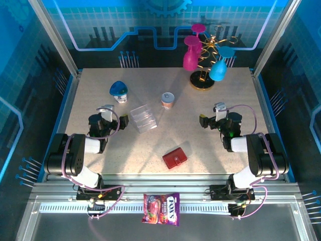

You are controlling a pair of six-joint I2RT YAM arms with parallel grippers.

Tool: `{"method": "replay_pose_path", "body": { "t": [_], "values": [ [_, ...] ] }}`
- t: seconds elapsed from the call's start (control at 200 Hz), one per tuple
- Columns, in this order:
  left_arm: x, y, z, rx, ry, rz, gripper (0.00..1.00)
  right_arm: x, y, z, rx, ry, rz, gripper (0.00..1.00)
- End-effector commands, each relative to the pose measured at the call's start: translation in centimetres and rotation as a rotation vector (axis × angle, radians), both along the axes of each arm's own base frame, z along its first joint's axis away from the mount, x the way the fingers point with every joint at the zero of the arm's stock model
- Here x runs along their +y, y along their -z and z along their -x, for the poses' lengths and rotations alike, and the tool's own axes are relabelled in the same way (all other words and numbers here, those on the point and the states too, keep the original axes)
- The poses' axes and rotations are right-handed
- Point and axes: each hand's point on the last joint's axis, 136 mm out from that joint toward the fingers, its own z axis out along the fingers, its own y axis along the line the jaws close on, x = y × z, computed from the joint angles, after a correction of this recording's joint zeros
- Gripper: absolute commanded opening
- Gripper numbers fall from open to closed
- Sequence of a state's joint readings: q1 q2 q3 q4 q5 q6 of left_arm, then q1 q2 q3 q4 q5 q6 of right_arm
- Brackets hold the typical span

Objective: Take the credit cards out of the card holder

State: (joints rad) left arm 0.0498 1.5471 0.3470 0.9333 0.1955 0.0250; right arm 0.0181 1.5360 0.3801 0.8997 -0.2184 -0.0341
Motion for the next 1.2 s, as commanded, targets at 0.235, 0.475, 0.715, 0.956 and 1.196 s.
{"method": "replay_pose_path", "body": {
  "t": [0.235,0.475,0.715,0.956,1.196],
  "values": [
    [1.0,-1.5,-0.9,-0.032,-0.053,0.005,0.99,-0.6,-1.0,-0.2,-0.038,0.032,0.022,1.0],
    [1.3,-2.4,-0.7,-0.031,-0.074,0.006,0.99,-0.4,-2.0,0.0,-0.033,0.029,0.032,1.0],
    [2.5,-4.0,-0.5,0.0,-0.156,0.007,0.99,-0.1,-2.6,0.3,-0.004,0.024,0.06,1.0],
    [3.4,-5.5,0.3,0.092,-0.252,0.037,0.99,0.5,-2.8,0.6,0.067,0.02,0.089,1.0],
    [3.6,-5.4,1.5,0.265,-0.351,0.17,0.97,1.9,-3.4,1.2,0.159,0.012,0.087,1.0]
  ]
}}
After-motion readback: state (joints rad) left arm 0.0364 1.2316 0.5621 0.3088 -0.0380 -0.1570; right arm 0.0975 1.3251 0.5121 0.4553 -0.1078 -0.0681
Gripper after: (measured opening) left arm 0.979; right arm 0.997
